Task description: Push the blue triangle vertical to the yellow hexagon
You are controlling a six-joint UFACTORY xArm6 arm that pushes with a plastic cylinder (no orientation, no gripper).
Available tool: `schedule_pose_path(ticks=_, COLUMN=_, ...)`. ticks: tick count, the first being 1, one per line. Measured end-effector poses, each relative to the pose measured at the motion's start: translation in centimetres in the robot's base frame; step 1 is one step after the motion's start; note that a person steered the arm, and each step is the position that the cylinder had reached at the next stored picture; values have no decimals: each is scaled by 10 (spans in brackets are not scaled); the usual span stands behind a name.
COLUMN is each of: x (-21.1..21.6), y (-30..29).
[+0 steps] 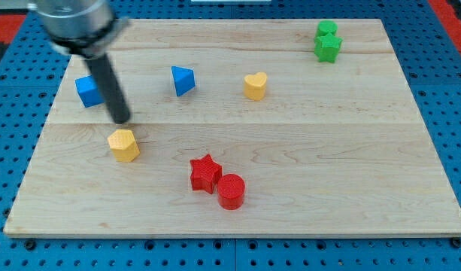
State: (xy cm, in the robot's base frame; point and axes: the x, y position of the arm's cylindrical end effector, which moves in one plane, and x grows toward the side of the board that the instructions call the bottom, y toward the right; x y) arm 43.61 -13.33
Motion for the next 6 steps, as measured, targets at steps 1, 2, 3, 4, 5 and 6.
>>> schedule_pose_path(ticks=1, x=-40, y=92)
schedule_pose_path(ticks=2, x=-72, y=94)
schedule_pose_path(ticks=3, x=-79, y=78)
schedule_pose_path(ticks=4, x=-65, y=-13)
schedule_pose_path(ticks=5, x=-58, y=12)
schedule_pose_path(ticks=6, x=-85, y=57)
